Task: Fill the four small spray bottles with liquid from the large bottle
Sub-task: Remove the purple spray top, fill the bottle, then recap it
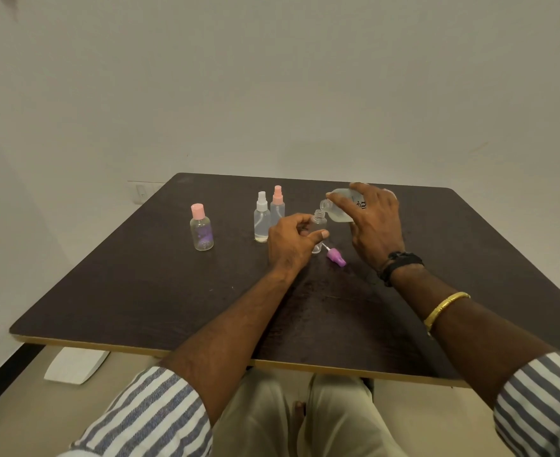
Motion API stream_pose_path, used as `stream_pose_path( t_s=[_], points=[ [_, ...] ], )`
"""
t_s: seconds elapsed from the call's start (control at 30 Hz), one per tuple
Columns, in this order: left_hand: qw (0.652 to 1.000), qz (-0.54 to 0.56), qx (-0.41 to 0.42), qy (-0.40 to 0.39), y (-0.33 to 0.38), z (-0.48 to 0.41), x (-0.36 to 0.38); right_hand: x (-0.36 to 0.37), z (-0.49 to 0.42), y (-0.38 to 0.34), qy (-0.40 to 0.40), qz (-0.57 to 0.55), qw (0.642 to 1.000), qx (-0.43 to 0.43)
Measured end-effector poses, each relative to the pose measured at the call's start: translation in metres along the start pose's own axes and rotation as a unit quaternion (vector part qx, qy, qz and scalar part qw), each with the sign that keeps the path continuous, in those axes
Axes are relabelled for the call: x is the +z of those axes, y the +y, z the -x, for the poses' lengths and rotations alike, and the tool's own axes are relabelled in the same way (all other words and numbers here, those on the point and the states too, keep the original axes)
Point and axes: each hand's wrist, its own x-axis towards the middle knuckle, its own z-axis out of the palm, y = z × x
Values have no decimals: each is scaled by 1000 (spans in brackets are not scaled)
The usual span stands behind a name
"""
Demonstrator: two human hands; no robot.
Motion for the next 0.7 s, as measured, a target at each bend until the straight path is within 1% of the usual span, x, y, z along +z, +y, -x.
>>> stream_pose_path(
  t_s=[0.3, 0.7],
  points=[
    [1000, -2, 1, 3, 1, 0, 2, -2, -2, 3, -4, 24, 1000, -6],
    [1000, -7, 0, -2, 0, -1, 3, -6, -4, 5, 9, 39, 999, -23]
  ],
)
